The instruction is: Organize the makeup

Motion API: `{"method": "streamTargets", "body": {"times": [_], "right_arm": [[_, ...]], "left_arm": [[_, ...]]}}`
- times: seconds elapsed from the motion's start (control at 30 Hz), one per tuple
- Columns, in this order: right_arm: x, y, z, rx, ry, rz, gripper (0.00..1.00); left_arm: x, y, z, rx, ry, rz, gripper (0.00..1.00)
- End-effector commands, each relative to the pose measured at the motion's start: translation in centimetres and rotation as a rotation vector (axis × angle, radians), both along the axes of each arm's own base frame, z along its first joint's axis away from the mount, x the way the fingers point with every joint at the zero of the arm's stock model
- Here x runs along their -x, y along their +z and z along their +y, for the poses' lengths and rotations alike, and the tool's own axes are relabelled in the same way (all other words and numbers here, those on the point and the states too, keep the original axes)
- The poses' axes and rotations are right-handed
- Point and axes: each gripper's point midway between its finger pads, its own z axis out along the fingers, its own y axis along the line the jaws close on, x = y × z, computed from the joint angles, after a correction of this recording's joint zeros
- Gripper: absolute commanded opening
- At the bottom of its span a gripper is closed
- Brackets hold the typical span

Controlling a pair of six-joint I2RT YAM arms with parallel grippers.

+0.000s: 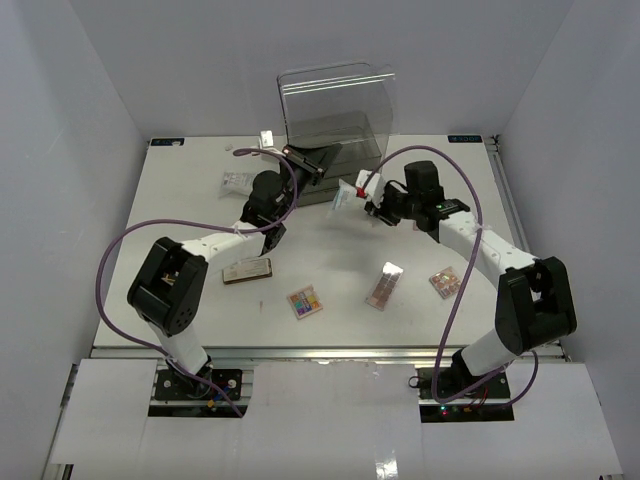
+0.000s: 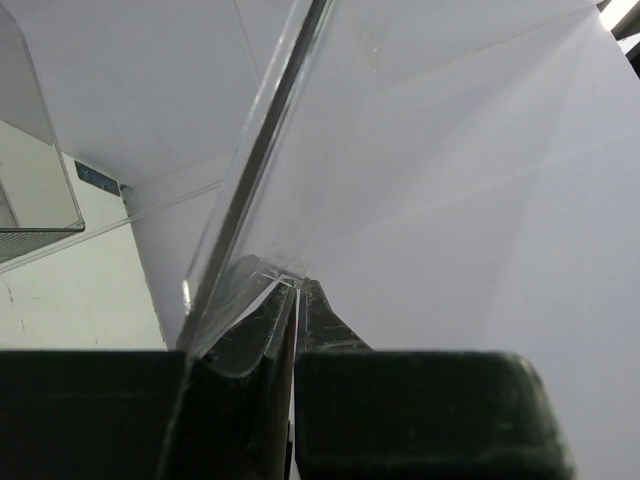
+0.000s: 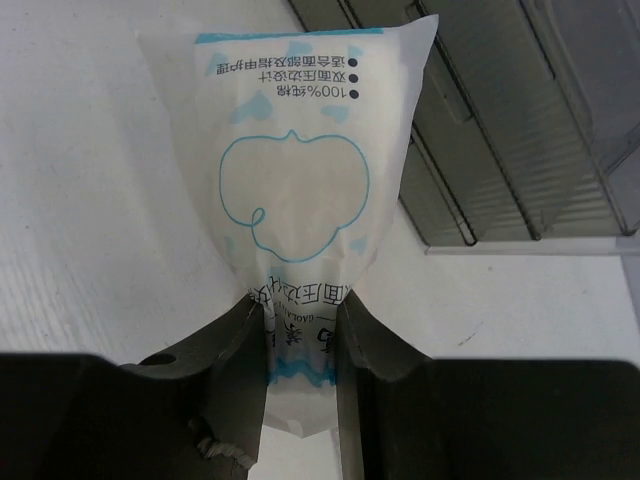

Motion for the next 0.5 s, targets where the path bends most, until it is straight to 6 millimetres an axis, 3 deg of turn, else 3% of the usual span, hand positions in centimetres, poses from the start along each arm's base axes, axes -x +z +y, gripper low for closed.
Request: {"method": "streamTargets", "body": {"times": [0.0, 0.2, 0.47], "right_arm": [[-4.9, 5.2, -0.2, 0.143, -0.136, -0.359, 0.14], [-6.7, 10.2, 0.4, 0.144, -0.234, -0.673, 0.10], [-7.6, 13.3, 2.3, 0.154, -0.257, -0.891, 0.10]], "left_arm": [[1.4, 7.3, 2.0, 0.082, 0.025, -0.135, 0.00], [1.7, 8.8, 2.3, 0.092, 0.034, -0.156, 0.00], [1.8, 10.3, 2.4, 0.100, 0.038, -0.179, 0.00]]}}
